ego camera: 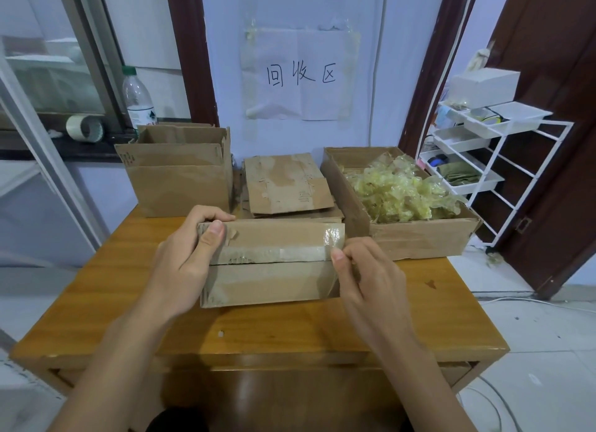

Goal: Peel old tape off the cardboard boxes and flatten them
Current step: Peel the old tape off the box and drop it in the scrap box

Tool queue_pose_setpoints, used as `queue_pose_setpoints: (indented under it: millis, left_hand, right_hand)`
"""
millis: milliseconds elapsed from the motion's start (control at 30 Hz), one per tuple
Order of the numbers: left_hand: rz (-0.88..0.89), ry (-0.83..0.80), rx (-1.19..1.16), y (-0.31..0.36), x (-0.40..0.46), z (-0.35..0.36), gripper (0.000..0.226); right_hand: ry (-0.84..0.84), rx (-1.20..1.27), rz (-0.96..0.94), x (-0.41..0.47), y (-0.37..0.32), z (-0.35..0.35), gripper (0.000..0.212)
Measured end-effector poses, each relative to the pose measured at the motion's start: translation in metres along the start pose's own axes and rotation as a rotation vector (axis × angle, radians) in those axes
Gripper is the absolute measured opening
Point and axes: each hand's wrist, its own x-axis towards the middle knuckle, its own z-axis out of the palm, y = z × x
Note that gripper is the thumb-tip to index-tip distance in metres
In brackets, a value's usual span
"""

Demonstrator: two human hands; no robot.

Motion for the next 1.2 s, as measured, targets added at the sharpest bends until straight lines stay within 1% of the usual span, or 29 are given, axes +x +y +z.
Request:
queue_pose_setpoints:
  millis: [133, 200, 267, 333, 433, 633, 733, 800, 833, 867, 900, 967, 1033, 1133, 1200]
  left_hand:
    - [-0.002, 0.0, 0.005, 0.002, 0.0, 0.0, 0.04]
    - [-0.002, -0.006, 0.003, 0.004, -0.001, 0.0, 0.039]
    - [0.001, -0.015, 0.0, 0.004, -0.002, 0.0, 0.039]
    - [-0.001, -0.017, 0.008, 0.004, -0.001, 0.0, 0.039]
    - [0.002, -0.025, 0.019, 0.003, -0.001, 0.0, 0.041]
    - [0.018, -0.061, 0.002, -0.001, -0.002, -0.004, 0.041]
    - [0.033, -0.13, -0.03, 0.002, -0.001, -0.006, 0.039]
    - [0.003, -0.168, -0.06, 0.008, 0.001, -0.01, 0.035]
    - [-0.013, -0.184, -0.033, 0.012, 0.003, -0.012, 0.032]
    - [-0.006, -0.192, 0.049, 0.017, 0.005, -0.014, 0.03]
    - [0.032, -0.183, 0.2, 0.023, 0.006, -0.015, 0.029]
    - [0.15, -0.16, 0.541, 0.04, 0.009, -0.011, 0.036]
    - [0.24, -0.166, 0.754, 0.061, 0.009, 0.001, 0.048]
    - [0.286, -0.18, 0.938, 0.075, 0.006, 0.02, 0.072]
    - [0.297, -0.139, 0.955, 0.072, 0.003, 0.024, 0.08]
  right_hand:
    - [-0.034, -0.034, -0.054, 0.003, 0.004, -0.006, 0.035]
    - [-0.047, -0.13, -0.061, 0.006, 0.003, -0.01, 0.043]
    - [-0.077, -0.269, -0.026, 0.008, -0.005, -0.013, 0.057]
    - [-0.071, -0.388, 0.004, 0.011, -0.013, -0.015, 0.063]
    - [-0.008, -0.474, -0.031, 0.02, -0.017, -0.015, 0.05]
    - [-0.067, -0.576, -0.15, 0.026, -0.013, -0.018, 0.029]
    - [-0.106, -0.643, -0.232, 0.029, -0.01, -0.02, 0.026]
    - [-0.117, -0.658, -0.276, 0.031, -0.007, -0.021, 0.027]
    - [-0.11, -0.658, -0.291, 0.031, -0.007, -0.021, 0.028]
    - [-0.095, -0.647, -0.299, 0.03, -0.008, -0.021, 0.028]
    - [-0.074, -0.627, -0.304, 0.029, -0.009, -0.02, 0.028]
    - [-0.032, -0.579, -0.316, 0.027, -0.013, -0.016, 0.029]
    - [-0.01, -0.535, -0.328, 0.026, -0.015, -0.013, 0.029]
    - [0.003, -0.438, -0.321, 0.024, -0.016, -0.009, 0.029]
    - [0.004, -0.346, -0.31, 0.019, -0.015, -0.008, 0.028]
